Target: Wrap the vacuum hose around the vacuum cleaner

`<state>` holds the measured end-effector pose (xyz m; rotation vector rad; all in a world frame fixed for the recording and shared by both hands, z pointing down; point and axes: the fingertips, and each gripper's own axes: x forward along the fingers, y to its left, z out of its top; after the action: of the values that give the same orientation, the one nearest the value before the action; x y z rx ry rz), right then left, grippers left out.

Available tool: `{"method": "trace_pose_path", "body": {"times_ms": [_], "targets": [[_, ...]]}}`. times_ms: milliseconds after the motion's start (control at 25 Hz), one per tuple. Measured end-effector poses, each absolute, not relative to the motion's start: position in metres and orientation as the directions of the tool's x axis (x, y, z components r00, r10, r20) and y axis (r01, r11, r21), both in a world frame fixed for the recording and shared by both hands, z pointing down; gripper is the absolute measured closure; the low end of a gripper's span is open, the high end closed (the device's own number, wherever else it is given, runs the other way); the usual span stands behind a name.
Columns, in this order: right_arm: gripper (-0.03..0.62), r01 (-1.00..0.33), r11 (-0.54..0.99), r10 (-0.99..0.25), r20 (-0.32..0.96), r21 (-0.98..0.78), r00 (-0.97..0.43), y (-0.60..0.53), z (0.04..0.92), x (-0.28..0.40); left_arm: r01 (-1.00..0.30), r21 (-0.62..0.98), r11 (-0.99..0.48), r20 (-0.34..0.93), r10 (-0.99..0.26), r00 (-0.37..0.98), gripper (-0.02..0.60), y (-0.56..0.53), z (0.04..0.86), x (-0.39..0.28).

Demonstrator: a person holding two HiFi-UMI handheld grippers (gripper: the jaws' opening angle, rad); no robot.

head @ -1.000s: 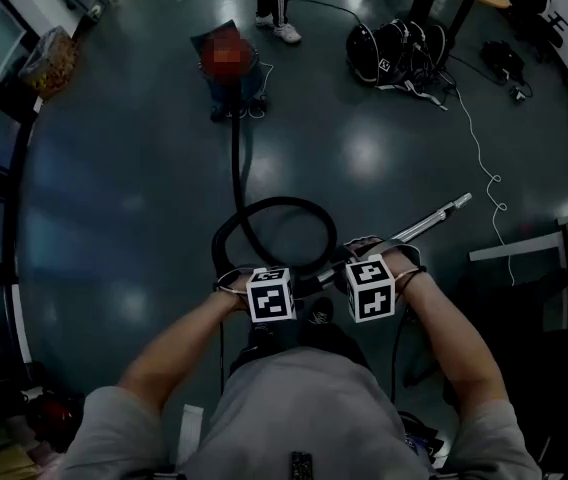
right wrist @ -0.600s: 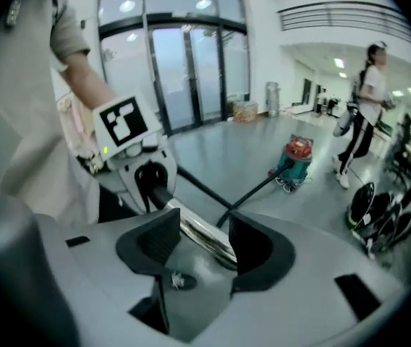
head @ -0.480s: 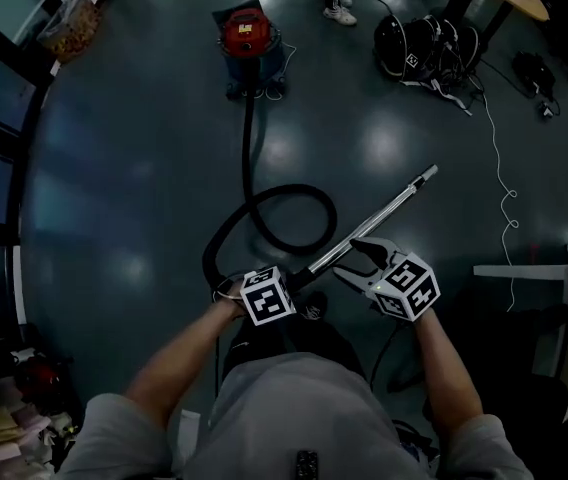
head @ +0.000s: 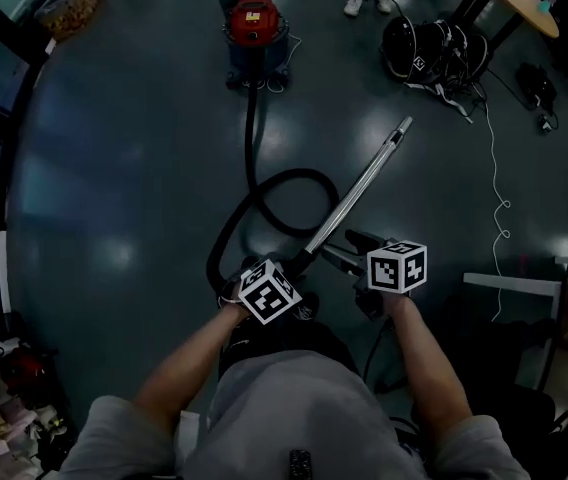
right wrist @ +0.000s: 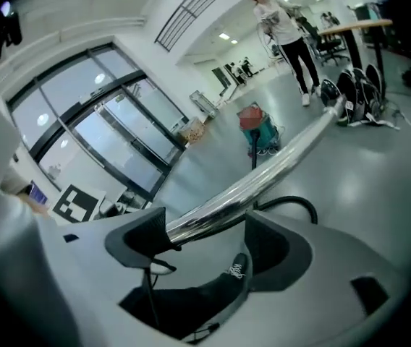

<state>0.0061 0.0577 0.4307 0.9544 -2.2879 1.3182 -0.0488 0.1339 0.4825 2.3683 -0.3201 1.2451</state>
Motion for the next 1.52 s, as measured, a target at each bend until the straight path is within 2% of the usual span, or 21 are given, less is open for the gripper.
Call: {"method": "trace_pose_path", "body": {"times_ms": [200, 680, 840, 1240, 1320, 1440, 1520], "targets": [[0.249, -0.654, 0.151, -0.428, 0.547, -0.742, -0.719, 0.022, 0.44, -0.034, -0.443, 0.301, -0.845, 0.779, -0.049, 0.624, 0.453, 0.101, 0.468, -0.059], [0.243, -0.614, -0.012, -0.531, 0.525, -0.789, -0.665, -0.067, 0.44, -0.112, -0.399, 0.326, -0.857, 0.728, -0.042, 0.684, 0.451, 0.057, 0.444, -0.114], [0.344, -0.621, -0.072, -0.549, 0.551, -0.781, -0.629, -0.075, 0.439, -0.115, -0.382, 0.34, -0.859, 0.707, -0.035, 0.707, 0.451, 0.05, 0.442, -0.123], [0.408, -0.645, -0.094, -0.612, 0.556, -0.758, -0.563, -0.102, 0.421, -0.107, -0.312, 0.406, -0.859, 0.636, 0.021, 0.771, 0.443, 0.037, 0.436, -0.108], [0.411, -0.643, -0.084, -0.624, 0.543, -0.761, -0.562, -0.11, 0.416, -0.098, -0.276, 0.394, -0.876, 0.641, 0.047, 0.766, 0.428, 0.037, 0.436, -0.103], [0.418, -0.635, -0.07, -0.642, 0.522, -0.769, -0.561, -0.124, 0.408, -0.078, -0.211, 0.381, -0.9, 0.655, 0.101, 0.749, 0.319, 0.039, 0.432, -0.109], [0.419, -0.64, -0.046, -0.633, 0.518, -0.767, -0.575, -0.13, 0.404, -0.067, -0.194, 0.365, -0.91, 0.663, 0.108, 0.741, 0.29, 0.039, 0.427, -0.114]]}}
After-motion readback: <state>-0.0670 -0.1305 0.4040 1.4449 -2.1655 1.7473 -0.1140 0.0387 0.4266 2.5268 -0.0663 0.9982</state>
